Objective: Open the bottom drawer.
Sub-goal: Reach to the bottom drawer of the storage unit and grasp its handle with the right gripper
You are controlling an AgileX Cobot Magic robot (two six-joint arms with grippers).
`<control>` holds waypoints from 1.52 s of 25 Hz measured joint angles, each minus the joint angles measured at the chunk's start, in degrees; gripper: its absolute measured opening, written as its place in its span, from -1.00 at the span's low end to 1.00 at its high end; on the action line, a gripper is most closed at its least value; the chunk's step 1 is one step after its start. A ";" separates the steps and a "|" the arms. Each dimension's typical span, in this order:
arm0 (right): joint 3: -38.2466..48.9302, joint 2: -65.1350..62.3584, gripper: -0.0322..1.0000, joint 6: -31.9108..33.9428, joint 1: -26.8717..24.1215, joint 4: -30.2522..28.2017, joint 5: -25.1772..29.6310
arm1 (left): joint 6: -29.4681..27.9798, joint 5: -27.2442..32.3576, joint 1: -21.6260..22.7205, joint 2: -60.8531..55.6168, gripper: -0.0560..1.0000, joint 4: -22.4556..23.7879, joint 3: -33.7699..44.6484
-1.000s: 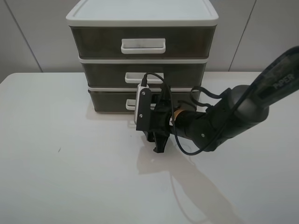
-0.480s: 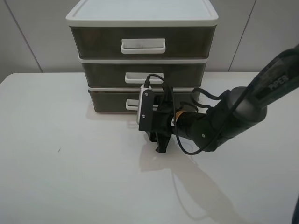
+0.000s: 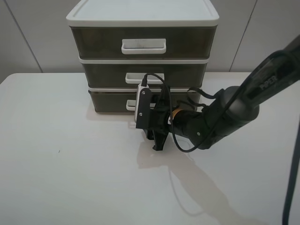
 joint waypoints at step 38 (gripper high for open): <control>0.16 -0.63 -0.72 -0.87 0.16 1.68 -0.05 | 0.00 0.00 0.00 0.00 0.52 0.00 0.00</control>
